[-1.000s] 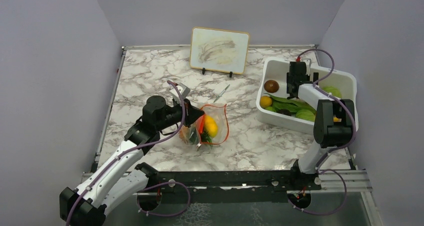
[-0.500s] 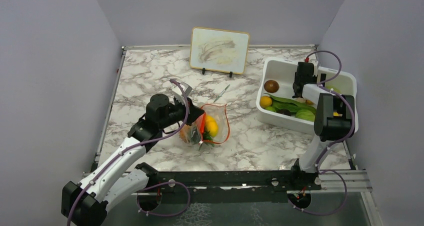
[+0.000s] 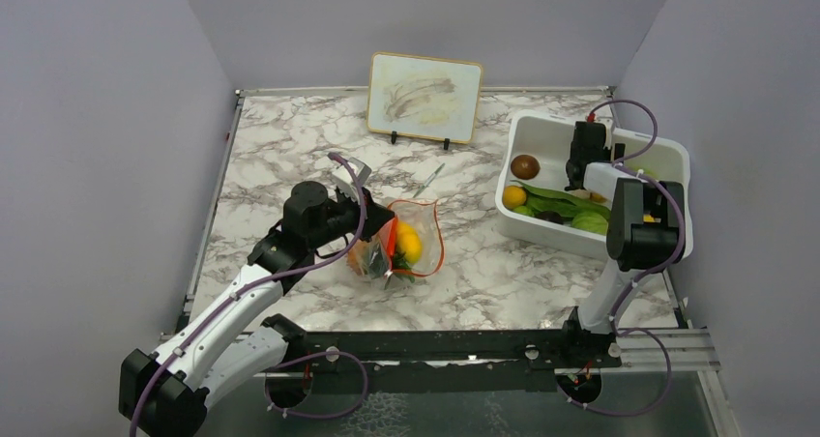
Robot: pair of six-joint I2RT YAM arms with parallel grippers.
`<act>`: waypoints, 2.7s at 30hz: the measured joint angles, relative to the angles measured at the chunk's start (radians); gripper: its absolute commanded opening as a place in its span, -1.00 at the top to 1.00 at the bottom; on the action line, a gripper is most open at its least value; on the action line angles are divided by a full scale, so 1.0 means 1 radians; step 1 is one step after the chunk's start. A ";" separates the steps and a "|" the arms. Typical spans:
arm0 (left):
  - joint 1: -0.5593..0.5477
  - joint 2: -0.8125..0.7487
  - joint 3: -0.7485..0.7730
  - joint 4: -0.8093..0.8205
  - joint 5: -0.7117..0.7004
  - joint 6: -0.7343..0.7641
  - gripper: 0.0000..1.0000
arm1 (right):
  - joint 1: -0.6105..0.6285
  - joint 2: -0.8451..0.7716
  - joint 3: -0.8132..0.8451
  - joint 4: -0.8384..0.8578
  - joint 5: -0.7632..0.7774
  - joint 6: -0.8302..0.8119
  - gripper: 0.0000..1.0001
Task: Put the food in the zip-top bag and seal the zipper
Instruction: Pick up the fake vegetable from the bin, then place the fake vegetable in the zipper food storage bag.
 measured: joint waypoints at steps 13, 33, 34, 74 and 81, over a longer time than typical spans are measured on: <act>0.000 -0.011 0.000 -0.015 -0.003 0.009 1.00 | 0.000 -0.085 -0.035 -0.049 -0.066 0.042 -0.16; 0.000 -0.066 0.000 -0.047 -0.008 0.022 1.00 | 0.060 -0.502 -0.041 -0.249 -0.322 0.139 -0.05; 0.000 -0.071 0.000 -0.047 -0.008 0.022 1.00 | 0.063 -0.521 -0.042 -0.260 -0.340 0.146 -0.05; 0.000 -0.028 0.050 -0.028 -0.002 -0.065 1.00 | 0.521 -0.913 -0.219 -0.006 -1.233 0.356 -0.05; 0.000 -0.024 0.095 -0.024 0.007 -0.097 1.00 | 0.666 -0.898 -0.232 0.121 -1.338 0.351 -0.05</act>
